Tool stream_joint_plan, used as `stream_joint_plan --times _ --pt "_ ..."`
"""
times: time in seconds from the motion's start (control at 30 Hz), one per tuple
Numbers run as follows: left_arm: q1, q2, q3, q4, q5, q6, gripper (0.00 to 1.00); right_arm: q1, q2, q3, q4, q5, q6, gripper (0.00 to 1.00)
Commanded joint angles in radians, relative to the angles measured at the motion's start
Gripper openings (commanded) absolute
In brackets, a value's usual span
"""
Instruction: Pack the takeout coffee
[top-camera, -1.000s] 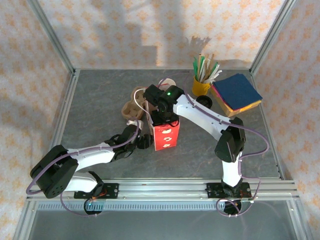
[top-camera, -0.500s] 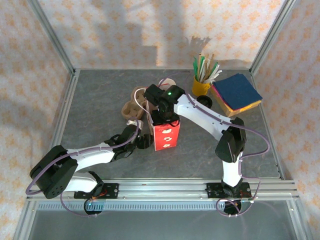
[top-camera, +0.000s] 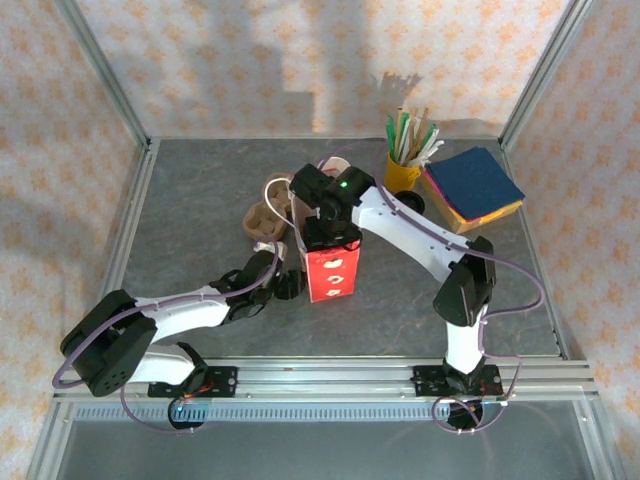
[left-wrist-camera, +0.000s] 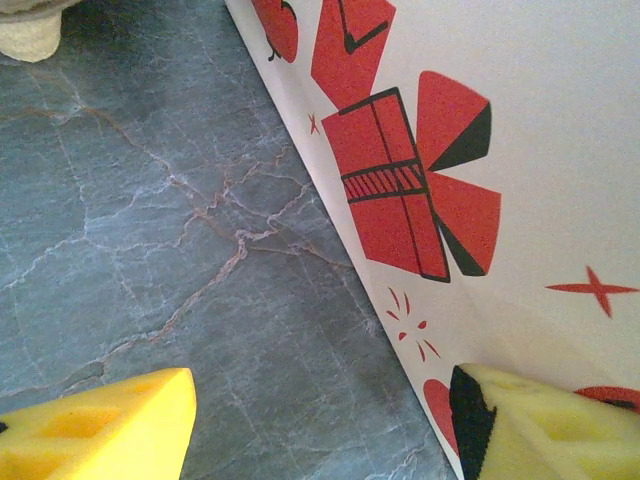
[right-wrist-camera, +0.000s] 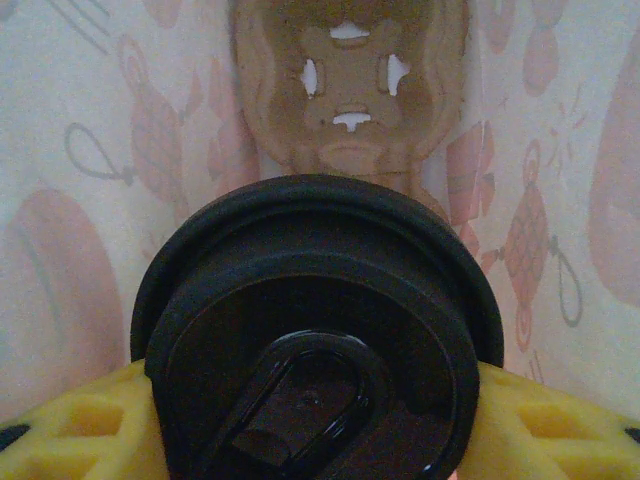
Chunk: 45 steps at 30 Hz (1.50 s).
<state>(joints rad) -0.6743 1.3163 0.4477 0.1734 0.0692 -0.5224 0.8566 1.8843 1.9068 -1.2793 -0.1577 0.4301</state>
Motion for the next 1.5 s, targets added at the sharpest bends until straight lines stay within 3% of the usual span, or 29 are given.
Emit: stream_joint_plan --times 0.0,0.43,1.47 --pt "-0.005 0.020 -0.015 0.026 -0.021 0.004 0.70 -0.002 -0.048 0.005 -0.031 0.001 0.013 0.48" --pt "-0.007 0.041 -0.017 0.042 -0.021 0.002 0.70 0.000 -0.055 -0.090 -0.030 0.012 0.034 0.48" --pt "-0.010 0.035 -0.015 0.037 -0.040 0.004 0.70 0.013 -0.021 -0.071 -0.031 0.014 0.032 0.48"
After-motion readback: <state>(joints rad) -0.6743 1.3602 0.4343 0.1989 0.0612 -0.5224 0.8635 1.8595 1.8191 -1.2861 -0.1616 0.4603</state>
